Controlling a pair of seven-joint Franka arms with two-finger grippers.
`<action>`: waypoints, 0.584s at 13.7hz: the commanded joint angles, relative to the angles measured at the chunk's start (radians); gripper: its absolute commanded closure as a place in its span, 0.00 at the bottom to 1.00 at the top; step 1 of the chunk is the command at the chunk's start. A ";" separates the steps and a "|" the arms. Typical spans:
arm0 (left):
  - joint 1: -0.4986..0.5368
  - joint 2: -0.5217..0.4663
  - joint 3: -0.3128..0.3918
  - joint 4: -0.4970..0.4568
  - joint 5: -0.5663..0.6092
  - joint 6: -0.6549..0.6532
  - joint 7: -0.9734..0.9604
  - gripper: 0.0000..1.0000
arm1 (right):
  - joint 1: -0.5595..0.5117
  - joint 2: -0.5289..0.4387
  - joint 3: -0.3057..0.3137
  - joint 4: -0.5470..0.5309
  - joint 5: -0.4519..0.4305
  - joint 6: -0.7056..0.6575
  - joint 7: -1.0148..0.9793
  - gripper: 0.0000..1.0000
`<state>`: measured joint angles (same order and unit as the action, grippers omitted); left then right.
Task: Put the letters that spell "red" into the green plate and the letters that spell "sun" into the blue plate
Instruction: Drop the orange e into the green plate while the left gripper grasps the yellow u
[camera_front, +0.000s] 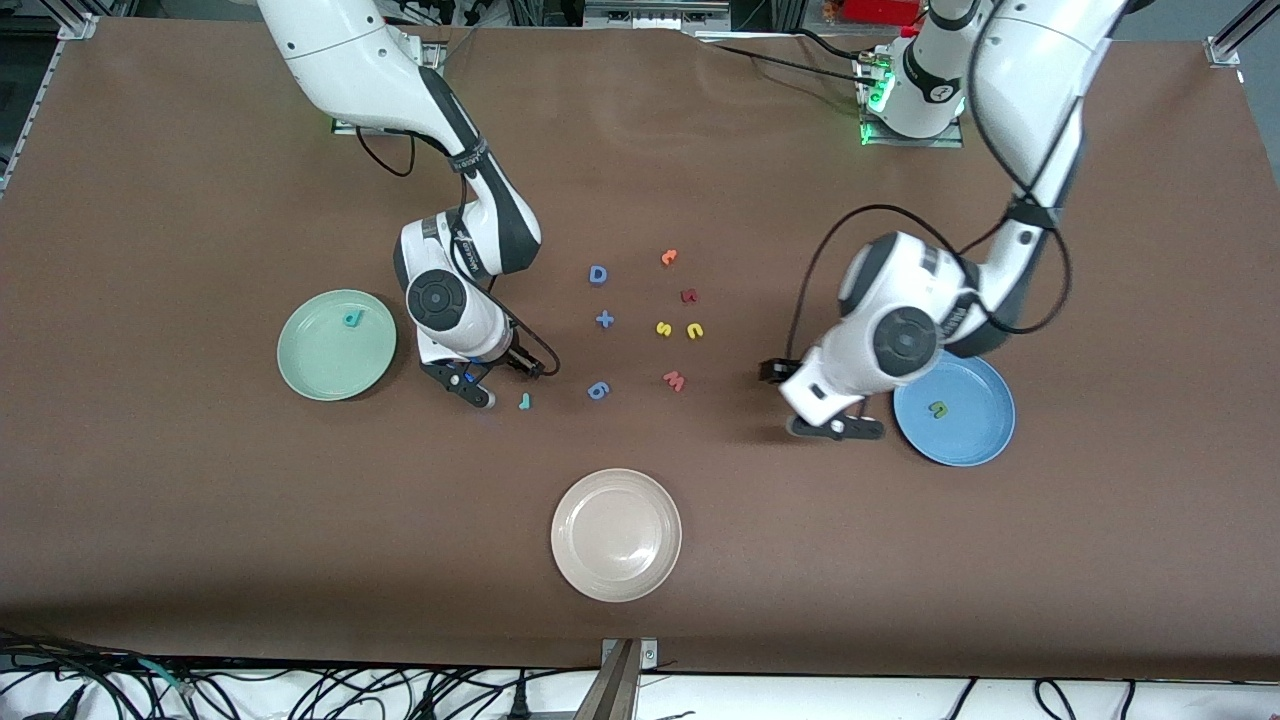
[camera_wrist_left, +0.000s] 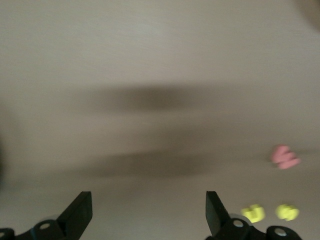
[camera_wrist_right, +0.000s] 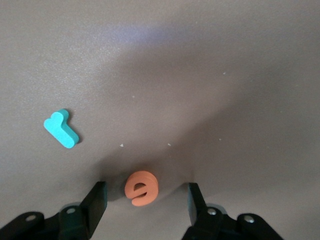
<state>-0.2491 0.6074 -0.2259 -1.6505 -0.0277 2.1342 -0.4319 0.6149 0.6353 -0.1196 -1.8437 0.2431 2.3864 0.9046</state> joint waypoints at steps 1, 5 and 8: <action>-0.088 -0.003 0.013 -0.038 0.006 0.072 -0.151 0.00 | 0.013 0.010 -0.009 0.017 0.019 0.002 0.005 0.50; -0.200 0.047 0.010 -0.041 0.184 0.124 -0.420 0.00 | 0.013 0.009 -0.009 0.017 0.019 -0.001 0.004 0.85; -0.223 0.095 0.010 -0.041 0.206 0.176 -0.485 0.00 | 0.006 -0.026 -0.017 0.018 0.019 -0.013 -0.016 0.85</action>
<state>-0.4666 0.6736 -0.2252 -1.6967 0.1423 2.2810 -0.8689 0.6163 0.6339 -0.1226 -1.8335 0.2433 2.3879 0.9041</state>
